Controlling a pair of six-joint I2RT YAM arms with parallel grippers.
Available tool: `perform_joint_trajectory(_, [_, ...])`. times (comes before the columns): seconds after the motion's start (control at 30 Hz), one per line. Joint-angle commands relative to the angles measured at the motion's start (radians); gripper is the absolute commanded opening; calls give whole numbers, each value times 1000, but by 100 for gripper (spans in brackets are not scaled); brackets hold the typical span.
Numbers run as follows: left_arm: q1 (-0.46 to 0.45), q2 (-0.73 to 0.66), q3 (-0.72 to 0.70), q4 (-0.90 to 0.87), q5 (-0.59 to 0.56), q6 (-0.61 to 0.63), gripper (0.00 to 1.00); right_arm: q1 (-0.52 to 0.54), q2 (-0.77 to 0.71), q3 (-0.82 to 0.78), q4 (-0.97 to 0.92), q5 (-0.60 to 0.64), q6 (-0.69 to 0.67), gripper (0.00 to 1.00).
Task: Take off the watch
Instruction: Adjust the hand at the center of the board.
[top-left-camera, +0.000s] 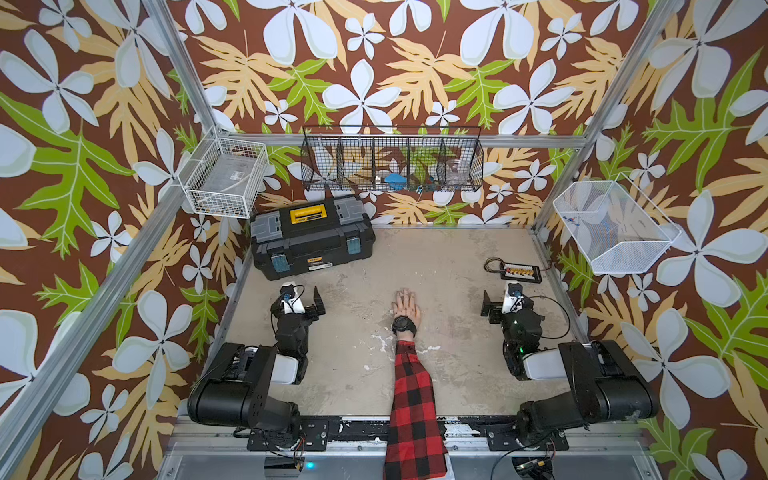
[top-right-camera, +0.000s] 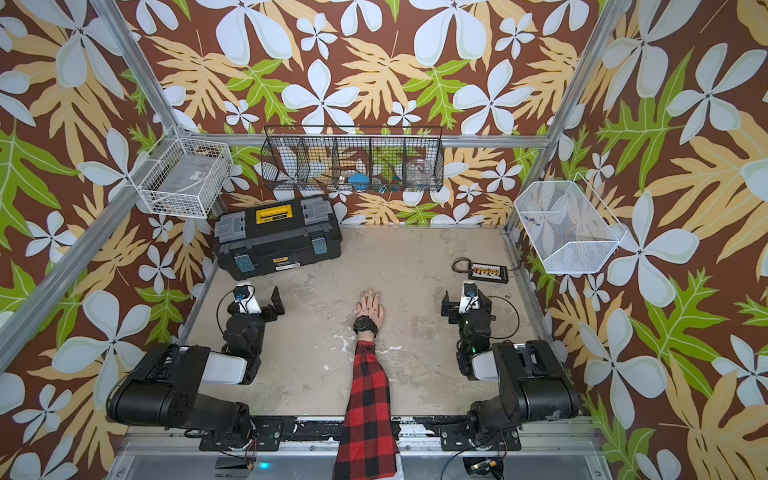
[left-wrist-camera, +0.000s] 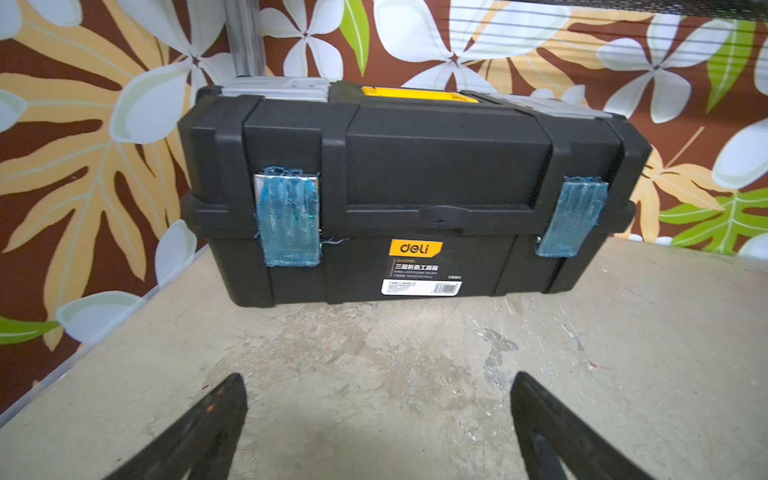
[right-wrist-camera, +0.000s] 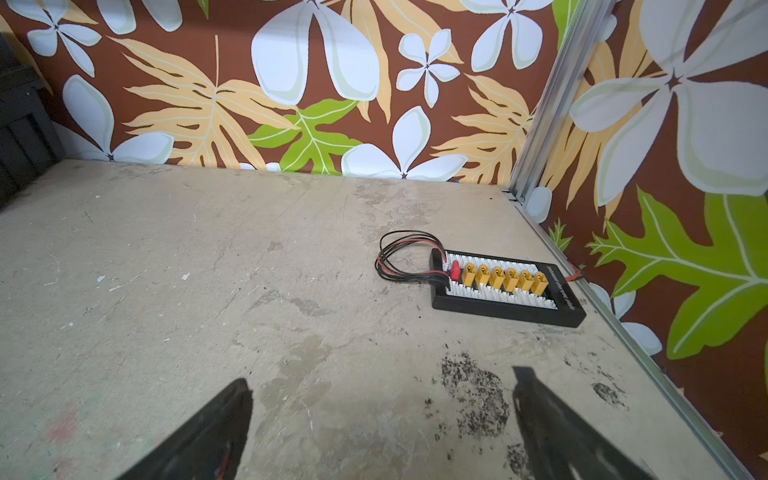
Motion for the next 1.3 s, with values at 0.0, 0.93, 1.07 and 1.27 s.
perform_joint_trajectory(0.0, [4,-3,-1,-4,82,17,100,2,1,5,24,-4,10,100])
perform_joint_trajectory(0.93, [4,-3,4,-13,87,17,100,-1,0,3,25,-3,10,100])
perform_joint_trajectory(1.07, [4,-5,2,-10,87,17,100,0,-2,2,25,-3,10,100])
perform_joint_trajectory(1.27, [4,-11,5,-16,76,13,100,0,-6,-3,30,0,10,100])
